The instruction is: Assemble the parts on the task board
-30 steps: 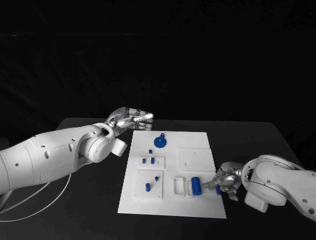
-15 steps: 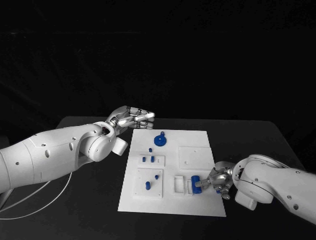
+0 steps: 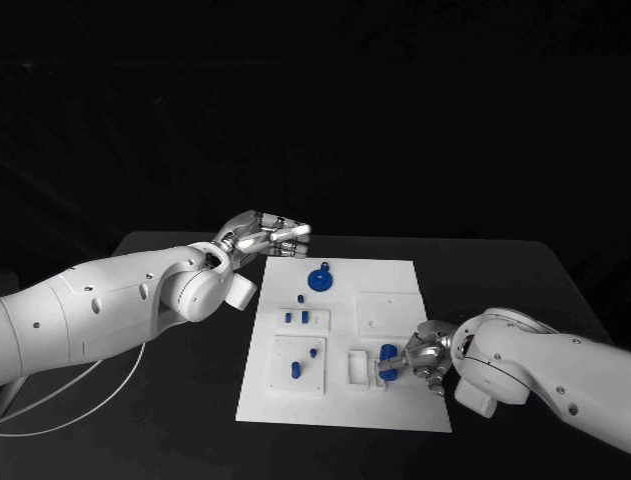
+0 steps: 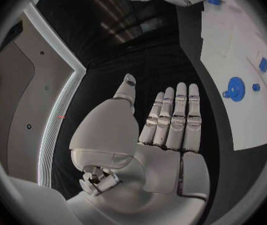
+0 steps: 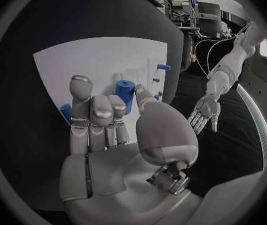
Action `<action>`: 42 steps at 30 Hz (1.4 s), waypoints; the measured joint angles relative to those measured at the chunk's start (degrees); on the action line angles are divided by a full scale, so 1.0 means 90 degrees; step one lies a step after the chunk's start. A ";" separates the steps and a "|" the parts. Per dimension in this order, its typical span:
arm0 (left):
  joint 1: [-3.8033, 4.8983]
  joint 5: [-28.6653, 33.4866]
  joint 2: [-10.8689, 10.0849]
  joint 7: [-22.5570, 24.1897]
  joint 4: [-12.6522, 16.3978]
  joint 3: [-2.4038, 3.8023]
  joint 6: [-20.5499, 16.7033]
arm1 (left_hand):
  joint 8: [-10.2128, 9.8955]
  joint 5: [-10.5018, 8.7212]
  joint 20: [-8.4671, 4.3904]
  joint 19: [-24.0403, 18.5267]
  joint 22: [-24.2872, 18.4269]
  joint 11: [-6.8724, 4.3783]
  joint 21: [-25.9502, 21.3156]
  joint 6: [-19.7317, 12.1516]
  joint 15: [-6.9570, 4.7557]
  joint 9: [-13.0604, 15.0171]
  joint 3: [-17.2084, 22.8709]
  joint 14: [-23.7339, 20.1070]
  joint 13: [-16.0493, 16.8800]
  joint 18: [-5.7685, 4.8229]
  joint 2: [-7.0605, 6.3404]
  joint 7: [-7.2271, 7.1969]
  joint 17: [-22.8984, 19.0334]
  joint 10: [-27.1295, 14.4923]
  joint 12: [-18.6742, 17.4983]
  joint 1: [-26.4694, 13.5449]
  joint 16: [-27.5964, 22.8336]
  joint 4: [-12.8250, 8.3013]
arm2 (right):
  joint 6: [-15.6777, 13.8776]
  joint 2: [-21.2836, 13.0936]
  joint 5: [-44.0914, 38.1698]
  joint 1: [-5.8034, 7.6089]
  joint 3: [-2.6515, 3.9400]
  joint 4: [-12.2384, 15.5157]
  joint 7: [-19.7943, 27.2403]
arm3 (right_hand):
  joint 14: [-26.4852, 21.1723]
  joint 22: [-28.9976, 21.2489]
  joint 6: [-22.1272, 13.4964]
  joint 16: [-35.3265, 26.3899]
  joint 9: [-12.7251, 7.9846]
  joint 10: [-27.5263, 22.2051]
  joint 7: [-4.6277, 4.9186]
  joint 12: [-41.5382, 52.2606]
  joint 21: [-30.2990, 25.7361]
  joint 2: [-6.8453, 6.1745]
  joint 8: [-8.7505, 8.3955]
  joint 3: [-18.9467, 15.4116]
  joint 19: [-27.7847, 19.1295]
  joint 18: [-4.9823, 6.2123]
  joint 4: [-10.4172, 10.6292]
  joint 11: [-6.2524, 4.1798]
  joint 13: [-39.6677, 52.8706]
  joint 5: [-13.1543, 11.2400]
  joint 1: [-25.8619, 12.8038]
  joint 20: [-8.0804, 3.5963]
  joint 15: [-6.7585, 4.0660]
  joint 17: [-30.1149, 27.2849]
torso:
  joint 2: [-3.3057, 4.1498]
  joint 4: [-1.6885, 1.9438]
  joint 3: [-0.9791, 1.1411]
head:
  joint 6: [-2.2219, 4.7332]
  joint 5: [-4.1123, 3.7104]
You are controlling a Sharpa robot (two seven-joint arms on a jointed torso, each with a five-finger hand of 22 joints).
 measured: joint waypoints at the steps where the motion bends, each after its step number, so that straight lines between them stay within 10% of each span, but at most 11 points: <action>1: 0.0000 0.0000 0.0001 -0.0001 0.0000 0.0000 0.0003 | 0.0000 0.0000 0.0000 0.0000 0.0000 0.0000 0.0000 0.0000 0.0000 0.0000 0.0000 0.0000 0.0000 0.0000 0.0000 0.0000 0.0000 0.0000 0.0000 0.0000 0.0000 0.0000 | -0.0003 0.0015 0.0006 0.0003 -0.0008 -0.0012 0.0005 | 0.0000 0.0011 0.0002 0.0000 0.0000 0.0000 0.0002 0.0000 0.0000 0.0000 0.0000 -0.0001 0.0000 0.0000 -0.0053 0.0000 0.0005 0.0000 0.0000 0.0000 0.0000 0.0000 | 0.0000 0.0000 0.0000 | -0.0001 0.0000; 4: 0.0000 -0.0001 0.0004 -0.0003 0.0000 0.0000 0.0012 | 0.0000 0.0000 0.0000 0.0000 0.0000 0.0000 0.0000 0.0000 0.0000 0.0000 0.0000 0.0000 0.0000 0.0000 0.0000 0.0000 0.0000 0.0000 0.0000 0.0000 0.0000 0.0000 | -0.0010 0.0039 0.0020 0.0019 -0.0036 -0.0044 0.0018 | 0.0000 0.0029 0.0024 0.0000 0.0016 0.0001 -0.0001 0.0000 0.0000 0.0051 0.0001 0.0022 0.0000 -0.0004 -0.0154 0.0000 0.0009 -0.0013 0.0050 0.0000 0.0000 0.0000 | 0.0001 0.0000 0.0001 | -0.0001 0.0001; 14: 0.0000 -0.0009 0.0014 -0.0015 -0.0001 0.0000 0.0058 | 0.0000 0.0000 0.0000 0.0000 -0.0001 0.0000 0.0000 0.0000 0.0000 -0.0001 0.0000 0.0000 -0.0001 0.0001 0.0000 0.0000 -0.0001 0.0000 0.0000 0.0000 0.0000 0.0000 | -0.0173 0.0120 0.0039 0.0034 -0.0121 -0.0175 0.0085 | 0.0001 0.0082 0.0263 0.0000 0.1133 0.0034 -0.0050 0.0000 0.0000 0.0280 0.0000 0.0547 0.0000 -0.0042 -0.0717 -0.0011 0.0008 -0.0227 0.0138 0.0000 0.0000 0.0004 | 0.0001 -0.0004 0.0004 | -0.0012 0.0005; 27: 0.0000 -0.0020 0.0011 -0.0041 -0.0001 0.0000 0.0093 | 0.0000 0.0000 0.0000 0.0000 -0.0001 0.0000 0.0000 0.0000 0.0000 -0.0001 0.0000 0.0000 -0.0001 0.0001 0.0000 0.0000 -0.0001 0.0000 0.0000 0.0001 0.0000 0.0000 | -0.0440 0.0015 0.0115 -0.0003 -0.0158 -0.0046 0.0197 | 0.0006 0.0126 0.0677 0.0000 0.1125 0.0113 -0.0168 -0.0001 0.0000 0.0362 -0.0097 0.0991 0.0000 -0.0049 -0.0866 -0.0067 0.0016 -0.0185 0.0004 0.0000 -0.0003 0.0003 | 0.0000 -0.0008 0.0007 | -0.0018 0.0010; 31: 0.0000 -0.0024 0.0010 -0.0048 -0.0004 0.0000 0.0101 | 0.0000 0.0000 0.0000 -0.0001 -0.0001 0.0000 0.0000 0.0000 0.0000 -0.0001 0.0000 0.0000 -0.0001 0.0001 0.0001 0.0000 -0.0001 0.0000 0.0000 0.0001 0.0000 0.0000 | -0.0565 -0.0092 0.0139 -0.0026 -0.0175 0.0109 0.0211 | 0.0017 0.0133 0.0804 0.0000 0.0098 0.0148 -0.0213 0.0048 0.0025 0.0338 -0.0074 0.0899 -0.0002 -0.0047 -0.0771 -0.0102 0.0050 -0.0185 -0.0037 -0.0002 -0.0016 0.0002 | 0.0000 -0.0007 0.0006 | -0.0012 0.0045; 42: 0.0000 -0.0035 0.0005 -0.0065 -0.0006 0.0000 0.0131 | 0.0000 0.0000 0.0000 -0.0001 -0.0001 0.0000 0.0000 0.0000 0.0000 -0.0001 -0.0018 0.0000 -0.0001 0.0001 0.0001 0.0000 -0.0001 0.0000 0.0000 0.0001 0.0000 -0.0019 | -0.0864 -0.0366 0.0186 -0.0083 -0.0086 0.0604 0.0143 | 0.0003 0.0152 0.0848 0.0000 0.0134 0.0171 -0.0254 0.0048 0.0088 0.0333 -0.0039 0.0592 -0.0024 -0.0051 -0.0555 -0.0124 0.0074 0.0095 -0.0135 -0.0024 -0.0050 0.0012 | -0.0002 -0.0009 0.0000 | -0.0002 0.0035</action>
